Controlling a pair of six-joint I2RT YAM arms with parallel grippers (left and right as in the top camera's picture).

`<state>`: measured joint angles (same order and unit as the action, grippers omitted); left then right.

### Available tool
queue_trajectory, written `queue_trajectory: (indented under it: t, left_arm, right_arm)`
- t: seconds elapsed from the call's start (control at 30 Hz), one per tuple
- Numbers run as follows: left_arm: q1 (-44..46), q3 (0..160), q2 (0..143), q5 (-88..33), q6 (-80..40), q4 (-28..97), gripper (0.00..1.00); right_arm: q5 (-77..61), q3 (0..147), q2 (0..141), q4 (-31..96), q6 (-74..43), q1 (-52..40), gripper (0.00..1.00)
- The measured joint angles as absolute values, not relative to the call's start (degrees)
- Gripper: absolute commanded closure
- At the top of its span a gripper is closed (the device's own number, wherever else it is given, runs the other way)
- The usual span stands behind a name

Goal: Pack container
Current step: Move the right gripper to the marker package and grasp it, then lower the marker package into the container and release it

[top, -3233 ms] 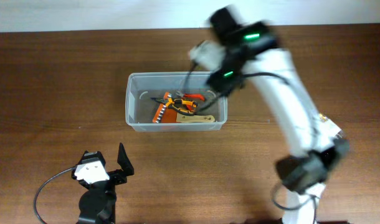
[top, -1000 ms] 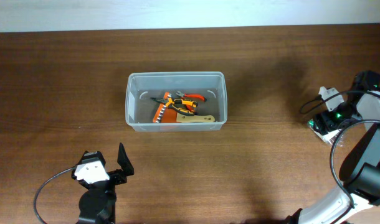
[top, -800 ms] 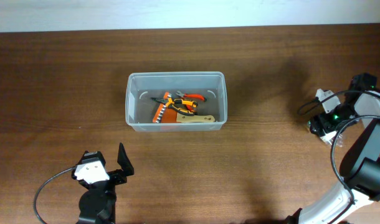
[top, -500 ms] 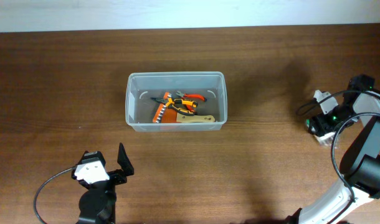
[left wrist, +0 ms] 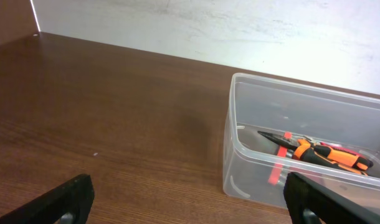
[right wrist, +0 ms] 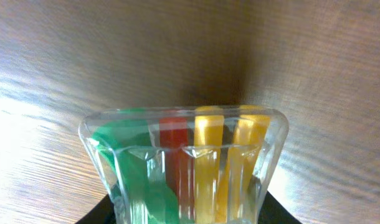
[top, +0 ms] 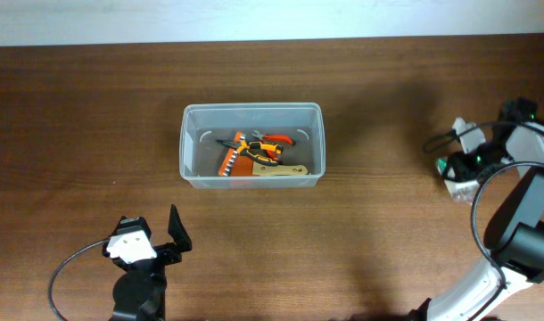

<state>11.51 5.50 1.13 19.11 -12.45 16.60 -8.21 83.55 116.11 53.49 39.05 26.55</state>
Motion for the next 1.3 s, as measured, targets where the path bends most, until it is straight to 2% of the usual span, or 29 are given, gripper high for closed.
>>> queue_trajectory:
  t: [0.37,0.53,0.9,1.1,1.3]
  left_arm:
    - [11.5,5.5,1.1,19.1,-12.4,16.6,0.01]
    - [11.5,5.5,1.1,19.1,-12.4,16.6,0.01]
    - [11.5,5.5,1.1,19.1,-12.4,16.6,0.01]
    - [11.5,5.5,1.1,19.1,-12.4,16.6,0.01]
    - [11.5,5.5,1.1,19.1,-12.4,16.6,0.01]
  right_arm:
    - [-8.7,105.7,116.1,63.3,36.9,8.8,0.68]
    - [-9.0,114.5,116.1,64.2,36.6,-4.1,0.68]
    - [-9.4,117.1,116.1,62.5,36.7,-26.5,0.68]
    - [-9.4,117.2,116.7,62.2,38.0,-31.8,0.68]
    - [-9.4,117.2,121.8,62.2,38.4,-32.7,0.68]
